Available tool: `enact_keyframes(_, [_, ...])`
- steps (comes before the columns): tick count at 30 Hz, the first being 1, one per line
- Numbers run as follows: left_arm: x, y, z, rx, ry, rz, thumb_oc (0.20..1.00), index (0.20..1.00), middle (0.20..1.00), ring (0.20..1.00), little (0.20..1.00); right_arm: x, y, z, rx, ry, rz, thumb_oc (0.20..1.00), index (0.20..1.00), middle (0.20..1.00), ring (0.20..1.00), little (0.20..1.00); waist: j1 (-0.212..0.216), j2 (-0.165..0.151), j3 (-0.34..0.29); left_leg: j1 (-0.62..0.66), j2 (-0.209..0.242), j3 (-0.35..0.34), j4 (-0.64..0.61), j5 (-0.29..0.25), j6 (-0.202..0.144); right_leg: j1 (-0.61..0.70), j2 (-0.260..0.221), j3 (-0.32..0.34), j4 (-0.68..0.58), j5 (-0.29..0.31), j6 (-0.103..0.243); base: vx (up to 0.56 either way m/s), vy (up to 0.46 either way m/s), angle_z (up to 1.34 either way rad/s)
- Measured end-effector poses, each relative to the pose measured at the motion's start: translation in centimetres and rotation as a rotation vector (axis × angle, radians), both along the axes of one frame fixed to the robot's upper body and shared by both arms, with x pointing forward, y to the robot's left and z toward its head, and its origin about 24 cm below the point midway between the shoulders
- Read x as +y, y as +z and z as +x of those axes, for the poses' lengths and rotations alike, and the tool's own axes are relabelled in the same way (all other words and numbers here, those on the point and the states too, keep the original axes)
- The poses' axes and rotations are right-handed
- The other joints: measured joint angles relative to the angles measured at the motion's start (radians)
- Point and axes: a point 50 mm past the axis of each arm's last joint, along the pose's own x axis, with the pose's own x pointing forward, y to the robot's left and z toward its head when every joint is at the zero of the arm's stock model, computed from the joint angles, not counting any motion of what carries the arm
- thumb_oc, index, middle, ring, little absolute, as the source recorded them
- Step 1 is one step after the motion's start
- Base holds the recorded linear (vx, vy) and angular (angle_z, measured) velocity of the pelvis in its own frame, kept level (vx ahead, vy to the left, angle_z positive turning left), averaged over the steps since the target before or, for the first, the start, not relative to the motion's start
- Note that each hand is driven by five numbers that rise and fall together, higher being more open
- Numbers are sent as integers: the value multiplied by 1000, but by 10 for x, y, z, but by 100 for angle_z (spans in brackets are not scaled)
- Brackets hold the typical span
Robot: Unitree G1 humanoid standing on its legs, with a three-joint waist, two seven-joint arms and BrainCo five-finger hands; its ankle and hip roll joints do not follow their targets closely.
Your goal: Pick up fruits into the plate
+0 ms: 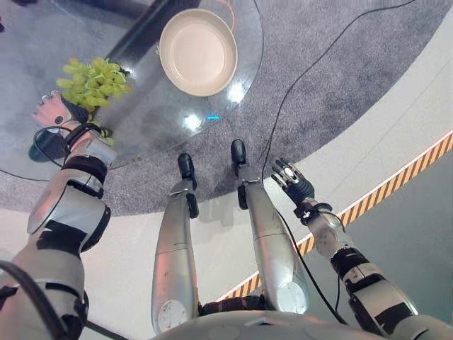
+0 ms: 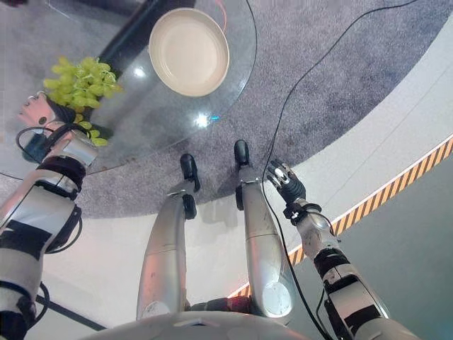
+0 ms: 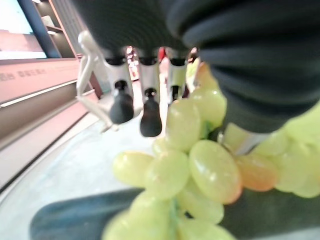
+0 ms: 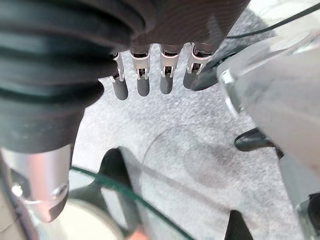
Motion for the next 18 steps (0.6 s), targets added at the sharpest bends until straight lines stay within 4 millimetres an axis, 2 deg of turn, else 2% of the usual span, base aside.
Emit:
enact_keyframes(9, [-10,0,1,-45,-112,23,200,200,200,200,200,0,-8,-9,29,-6,7,1000,1000,1000,1000,1000,28,4,3,234,-15,-21,-144,46,0,214,-18,-30,-83,-3,-5,6,-17,10])
enact_keyframes(11, [-13,5,3,-56,-143,40,200,200,200,200,200,-1,-13,-14,46,-9,9,1000,1000,1000,1000,1000,51,5,3,300,-15,-24,-185,57,-3,273,-19,-34,-107,1,-10,21,-27,8])
enact_keyframes(15, [-10,3,-2,-40,-194,84,200,200,200,200,200,4,-19,-20,65,1,11,1000,1000,1000,1000,1000,52,18,8,409,-17,-37,-252,76,-5,379,-24,-57,-152,2,-11,35,-11,11])
enact_keyframes(18, [-16,11,-3,-52,-280,132,200,200,200,200,200,8,-16,-23,52,11,25,1000,1000,1000,1000,1000,58,26,6,488,-17,-53,-335,109,-10,445,-27,-74,-191,2,-12,40,-14,18])
